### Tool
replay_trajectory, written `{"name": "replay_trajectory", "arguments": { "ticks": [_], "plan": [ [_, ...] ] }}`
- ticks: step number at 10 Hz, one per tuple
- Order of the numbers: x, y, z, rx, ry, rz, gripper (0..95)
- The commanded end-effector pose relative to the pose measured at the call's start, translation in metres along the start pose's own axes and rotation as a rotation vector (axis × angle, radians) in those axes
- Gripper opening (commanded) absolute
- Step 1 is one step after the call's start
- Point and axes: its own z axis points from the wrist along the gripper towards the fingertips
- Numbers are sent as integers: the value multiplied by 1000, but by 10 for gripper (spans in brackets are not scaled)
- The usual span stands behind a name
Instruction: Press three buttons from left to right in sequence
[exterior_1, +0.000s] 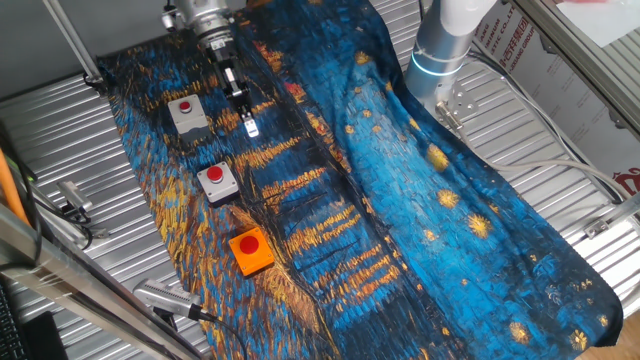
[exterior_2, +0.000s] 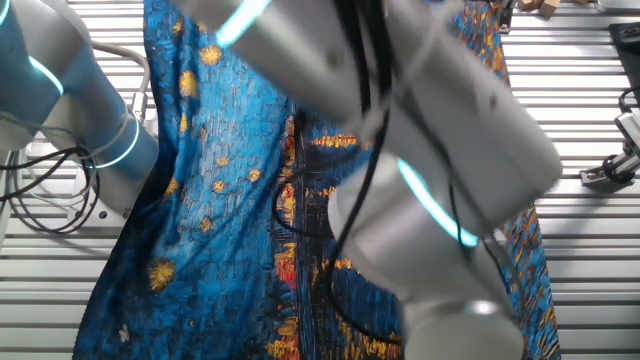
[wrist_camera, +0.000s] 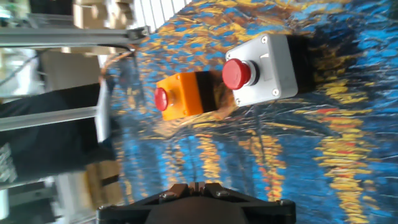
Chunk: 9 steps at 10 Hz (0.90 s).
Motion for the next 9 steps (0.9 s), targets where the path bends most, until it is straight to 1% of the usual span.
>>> {"name": "replay_trajectory", "arguments": {
  "ticks": [1, 3, 5, 6, 7, 8, 9],
  "plan": [
    [1, 1, 0, 467, -81, -57, 0],
    [1, 2, 0, 476, -74, -63, 0],
    [1, 2, 0, 477, -68, -82, 0],
    [1, 2, 0, 494, -73, -78, 0],
    [1, 2, 0, 504, -75, -77, 0],
    [1, 2, 1, 574, -82, -88, 0],
    [1, 2, 1, 597, -84, -94, 0]
  ]
}}
